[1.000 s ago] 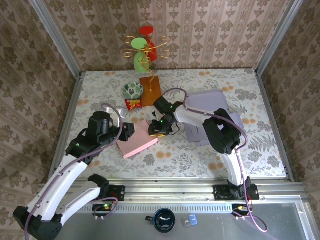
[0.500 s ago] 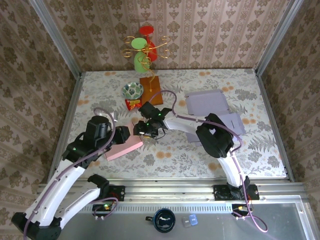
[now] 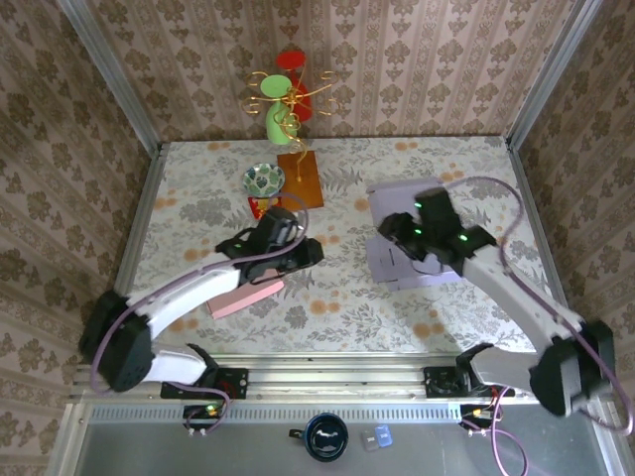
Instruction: Fold the paper box
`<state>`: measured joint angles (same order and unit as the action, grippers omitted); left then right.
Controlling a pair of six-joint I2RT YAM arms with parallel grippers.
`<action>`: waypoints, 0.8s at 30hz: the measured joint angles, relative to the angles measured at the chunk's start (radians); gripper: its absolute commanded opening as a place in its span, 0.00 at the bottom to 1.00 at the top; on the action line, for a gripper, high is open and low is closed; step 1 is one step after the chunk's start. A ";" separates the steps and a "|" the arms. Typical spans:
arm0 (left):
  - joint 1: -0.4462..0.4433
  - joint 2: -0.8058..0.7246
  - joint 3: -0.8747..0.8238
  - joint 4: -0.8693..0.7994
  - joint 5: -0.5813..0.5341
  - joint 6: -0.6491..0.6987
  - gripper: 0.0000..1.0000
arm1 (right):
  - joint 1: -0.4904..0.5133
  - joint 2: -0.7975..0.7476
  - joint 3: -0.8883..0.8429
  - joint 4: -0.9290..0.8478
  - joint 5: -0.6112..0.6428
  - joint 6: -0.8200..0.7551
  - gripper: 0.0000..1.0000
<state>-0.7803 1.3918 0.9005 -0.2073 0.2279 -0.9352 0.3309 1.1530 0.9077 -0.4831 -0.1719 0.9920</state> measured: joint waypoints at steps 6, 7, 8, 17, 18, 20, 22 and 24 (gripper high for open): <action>-0.085 0.294 0.148 0.147 0.011 -0.072 0.32 | -0.328 -0.159 -0.167 -0.078 -0.101 0.007 0.53; -0.092 0.330 0.179 0.159 0.012 -0.076 0.33 | -0.369 -0.155 -0.180 -0.083 -0.124 0.007 0.52; -0.096 0.358 0.206 0.167 0.012 -0.079 0.33 | -0.397 -0.146 -0.186 -0.085 -0.140 0.007 0.52; -0.095 0.528 0.385 0.185 0.010 -0.113 0.34 | -0.480 0.083 -0.176 -0.017 -0.211 -0.007 0.51; -0.095 0.540 0.401 0.183 0.007 -0.113 0.35 | -0.487 0.126 -0.166 -0.003 -0.211 -0.014 0.51; -0.095 0.546 0.415 0.176 0.003 -0.113 0.35 | -0.497 0.212 -0.139 0.018 -0.218 -0.032 0.51; -0.092 0.544 0.416 0.169 0.003 -0.113 0.35 | -0.499 0.303 -0.110 0.044 -0.229 -0.051 0.50; -0.085 0.544 0.415 0.153 0.004 -0.113 0.35 | -0.496 0.369 -0.102 0.077 -0.243 -0.054 0.50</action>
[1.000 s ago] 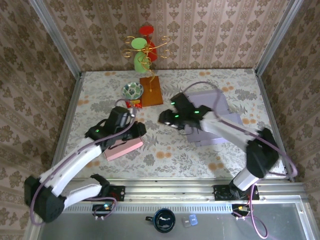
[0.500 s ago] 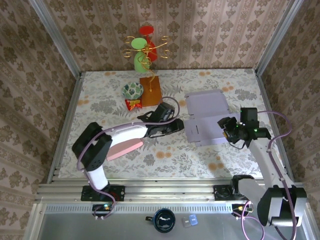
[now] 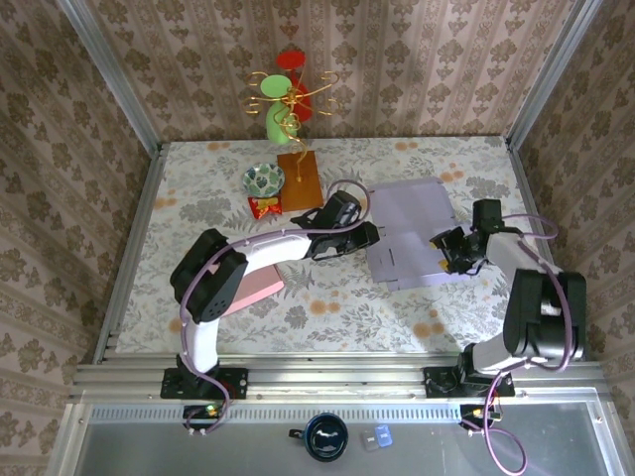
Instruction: Fold the paper box
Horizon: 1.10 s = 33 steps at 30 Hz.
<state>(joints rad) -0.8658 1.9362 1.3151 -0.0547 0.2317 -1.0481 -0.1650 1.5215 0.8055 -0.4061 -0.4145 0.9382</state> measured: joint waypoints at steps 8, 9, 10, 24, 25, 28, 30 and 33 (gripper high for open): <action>0.044 -0.129 -0.191 -0.008 0.005 -0.072 0.36 | 0.179 0.053 -0.078 0.193 -0.036 0.171 0.49; 0.050 -0.157 -0.222 -0.009 0.008 -0.089 0.36 | 0.224 0.051 -0.090 0.237 -0.032 0.225 0.49; 0.056 -0.185 -0.253 -0.010 0.008 -0.109 0.37 | 0.268 0.051 -0.097 0.274 -0.026 0.279 0.48; 0.076 -0.424 -0.546 0.117 -0.084 -0.482 0.38 | 0.468 -0.125 -0.099 0.336 0.104 0.556 0.51; 0.076 -0.420 -0.557 0.141 -0.095 -0.512 0.38 | 0.460 -0.146 -0.099 0.327 0.105 0.552 0.52; 0.070 -0.400 -0.593 0.206 -0.128 -0.597 0.38 | 0.427 -0.189 -0.105 0.328 0.103 0.537 0.53; 0.060 -0.386 -0.609 0.230 -0.146 -0.638 0.38 | 0.391 -0.201 -0.108 0.328 0.096 0.518 0.53; 0.041 -0.365 -0.625 0.274 -0.170 -0.697 0.38 | 0.323 -0.187 -0.108 0.329 0.082 0.471 0.53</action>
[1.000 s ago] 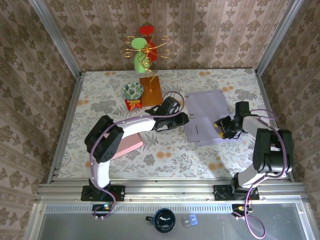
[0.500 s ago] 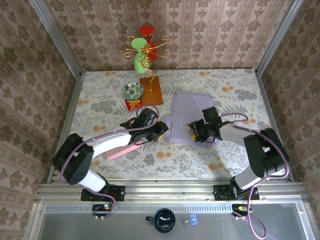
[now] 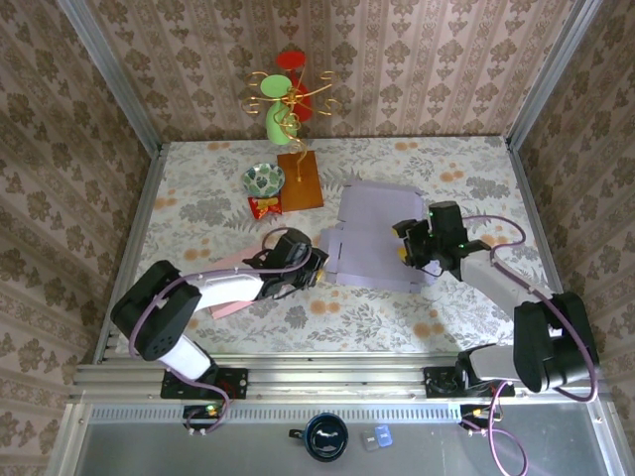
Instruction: Fold the paper box
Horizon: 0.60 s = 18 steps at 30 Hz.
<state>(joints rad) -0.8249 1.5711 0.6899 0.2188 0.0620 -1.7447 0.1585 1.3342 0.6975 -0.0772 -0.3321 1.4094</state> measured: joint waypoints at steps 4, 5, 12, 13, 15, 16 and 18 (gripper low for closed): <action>-0.019 0.024 -0.008 0.045 -0.024 -0.058 0.38 | -0.089 0.113 0.058 -0.009 -0.037 -0.092 0.52; -0.021 0.027 -0.010 0.052 -0.030 -0.068 0.38 | -0.105 0.144 0.080 -0.015 -0.043 -0.113 0.52; -0.038 0.063 -0.018 0.114 -0.065 -0.126 0.39 | -0.221 0.343 0.318 -0.080 -0.065 -0.291 0.51; -0.039 0.071 -0.018 0.124 -0.069 -0.130 0.39 | -0.233 0.363 0.349 -0.093 -0.065 -0.313 0.51; -0.040 0.081 -0.023 0.138 -0.080 -0.139 0.39 | -0.249 0.401 0.398 -0.119 -0.065 -0.349 0.51; -0.040 0.081 -0.029 0.144 -0.086 -0.143 0.39 | -0.256 0.422 0.422 -0.137 -0.065 -0.367 0.50; -0.040 0.082 -0.042 0.156 -0.097 -0.148 0.39 | -0.260 0.463 0.461 -0.166 -0.065 -0.396 0.50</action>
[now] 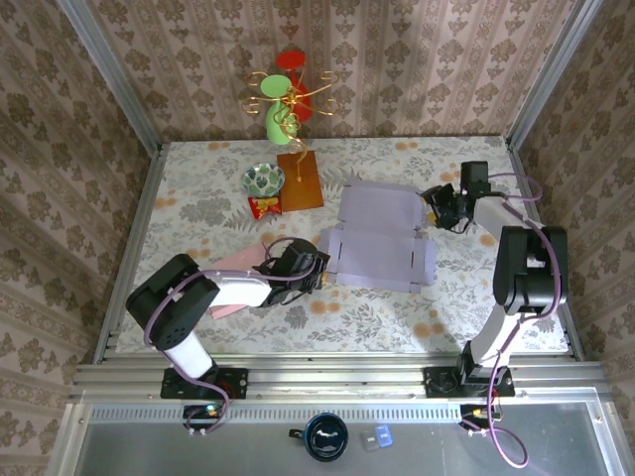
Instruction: Fold the paper box
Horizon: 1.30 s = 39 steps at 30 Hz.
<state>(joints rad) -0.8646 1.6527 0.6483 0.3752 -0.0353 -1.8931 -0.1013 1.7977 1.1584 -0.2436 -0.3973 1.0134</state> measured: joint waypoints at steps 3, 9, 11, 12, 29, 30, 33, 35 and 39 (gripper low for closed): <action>0.000 0.008 -0.013 0.028 -0.013 0.000 0.39 | 0.000 0.050 0.016 -0.029 -0.005 -0.028 0.50; 0.000 0.047 -0.022 0.114 -0.028 -0.002 0.38 | 0.001 0.108 0.016 -0.084 -0.027 -0.071 0.50; 0.000 0.053 -0.028 0.142 -0.033 -0.005 0.37 | 0.001 0.113 0.018 -0.091 -0.033 -0.080 0.50; 0.000 0.056 -0.031 0.153 -0.034 -0.007 0.37 | 0.001 0.115 0.019 -0.095 -0.036 -0.085 0.50; 0.000 0.103 -0.040 0.225 -0.045 -0.008 0.06 | 0.001 0.134 0.047 -0.105 -0.060 -0.099 0.49; 0.001 0.103 -0.040 0.225 -0.048 -0.003 0.05 | 0.001 0.134 0.047 -0.105 -0.060 -0.099 0.49; 0.002 0.102 -0.039 0.222 -0.055 0.018 0.00 | 0.002 0.132 0.047 -0.105 -0.060 -0.099 0.49; 0.003 0.101 -0.039 0.218 -0.060 0.032 0.00 | 0.004 0.123 0.047 -0.107 -0.058 -0.098 0.49; 0.009 0.084 -0.032 0.190 -0.068 0.058 0.00 | 0.011 0.066 0.042 -0.119 -0.046 -0.093 0.49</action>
<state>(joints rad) -0.8555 1.7370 0.6167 0.5655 -0.1032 -1.8355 -0.0906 1.8641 1.1999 -0.3622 -0.4435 0.9207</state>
